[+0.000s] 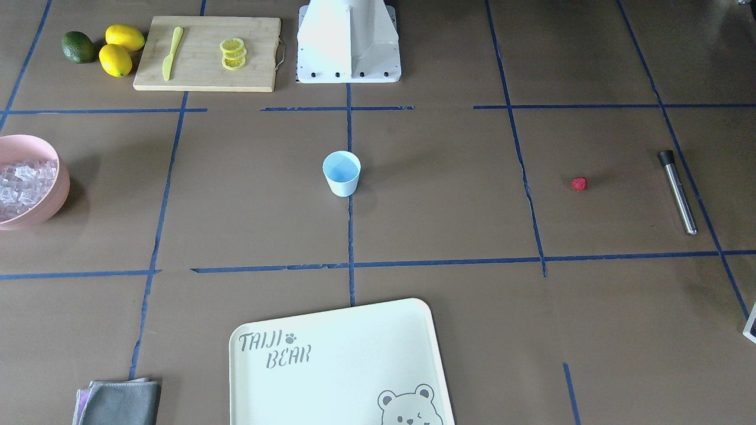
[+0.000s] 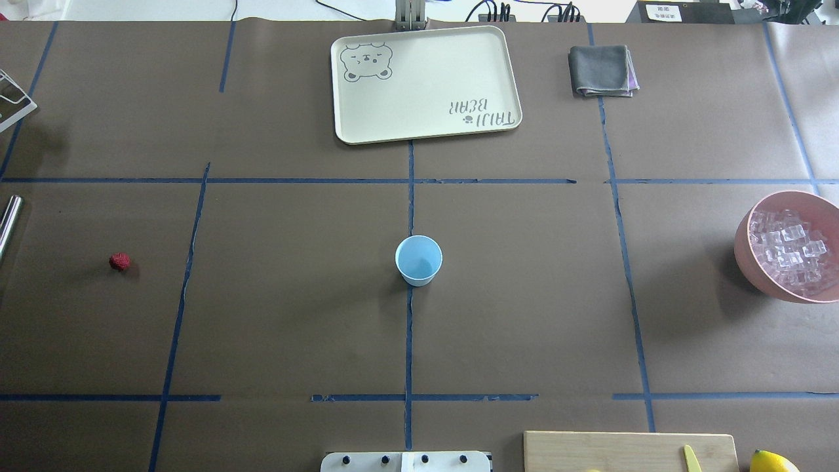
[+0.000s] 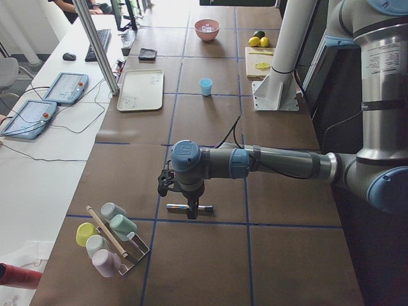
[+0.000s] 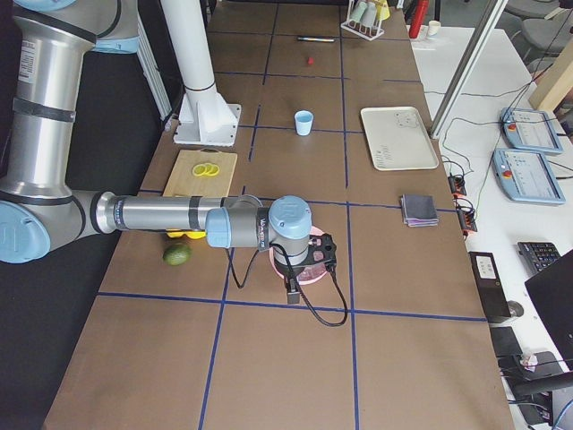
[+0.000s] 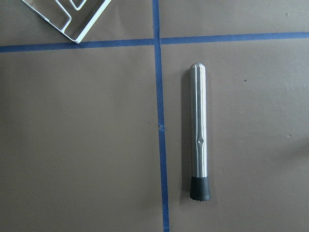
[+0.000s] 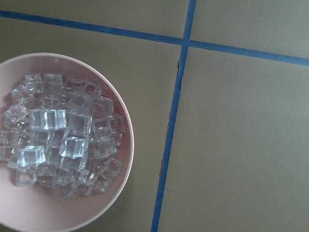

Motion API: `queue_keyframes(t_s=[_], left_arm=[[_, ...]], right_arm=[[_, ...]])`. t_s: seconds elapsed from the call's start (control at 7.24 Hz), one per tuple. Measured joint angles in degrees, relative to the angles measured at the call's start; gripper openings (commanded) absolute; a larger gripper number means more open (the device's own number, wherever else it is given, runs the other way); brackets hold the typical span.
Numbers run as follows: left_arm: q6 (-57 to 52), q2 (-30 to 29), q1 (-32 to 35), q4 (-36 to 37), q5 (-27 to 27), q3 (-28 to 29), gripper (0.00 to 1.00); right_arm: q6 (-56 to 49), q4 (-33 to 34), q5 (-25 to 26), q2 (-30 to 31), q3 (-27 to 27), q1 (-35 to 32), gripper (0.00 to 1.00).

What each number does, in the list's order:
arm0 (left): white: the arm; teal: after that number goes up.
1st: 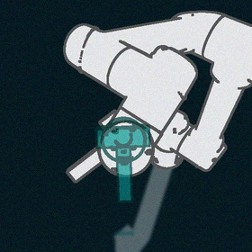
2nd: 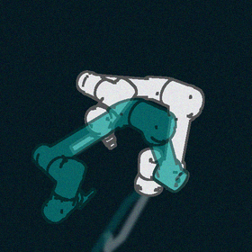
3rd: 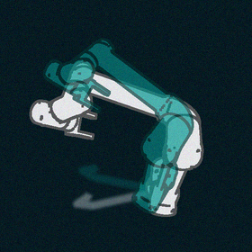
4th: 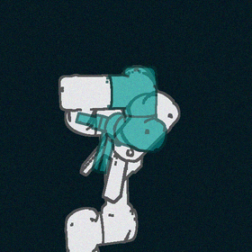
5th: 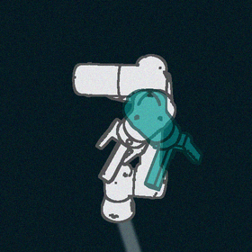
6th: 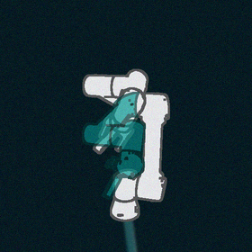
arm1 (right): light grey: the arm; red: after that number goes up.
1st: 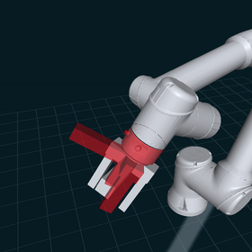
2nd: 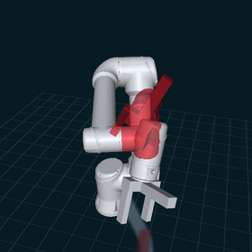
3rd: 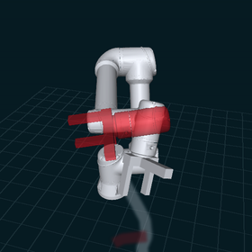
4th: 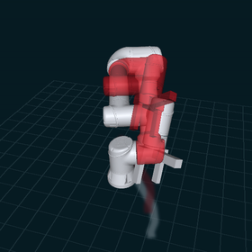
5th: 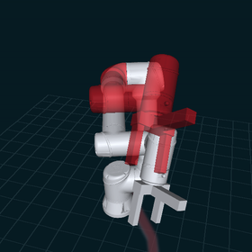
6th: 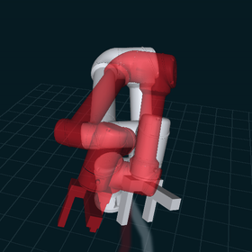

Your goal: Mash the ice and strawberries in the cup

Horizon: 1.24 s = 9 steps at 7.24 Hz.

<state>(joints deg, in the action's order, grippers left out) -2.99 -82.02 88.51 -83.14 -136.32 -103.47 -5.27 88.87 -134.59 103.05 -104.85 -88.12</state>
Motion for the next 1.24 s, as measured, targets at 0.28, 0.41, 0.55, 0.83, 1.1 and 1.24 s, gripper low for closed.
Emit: queue_keyframes(t_s=[0.28,0.41,0.55,0.83,1.1,1.24], left_arm=[[0.12,0.00,0.00,0.00,-0.09,-0.26,1.00],[0.16,-0.03,0.00,0.00,-0.09,-0.35,1.00],[0.17,-0.12,0.00,0.00,-0.09,-0.42,1.00],[0.18,-0.28,0.00,0.00,-0.05,-0.52,1.00],[0.18,-0.17,0.00,0.06,-0.04,-0.74,1.00],[0.18,-0.03,0.00,0.05,-0.04,-0.86,1.00]], right_arm=[[0.08,0.01,-0.39,0.10,0.00,0.01,1.00],[0.08,-0.01,-0.41,0.11,0.00,0.02,1.00],[0.11,-0.03,-0.43,0.16,0.00,0.02,1.00],[-0.13,-0.43,-0.47,0.68,-0.17,0.01,1.00],[-0.27,-0.55,-1.67,1.10,-0.21,0.05,1.00],[-0.29,-0.62,-2.47,1.20,-0.36,0.05,1.00]])
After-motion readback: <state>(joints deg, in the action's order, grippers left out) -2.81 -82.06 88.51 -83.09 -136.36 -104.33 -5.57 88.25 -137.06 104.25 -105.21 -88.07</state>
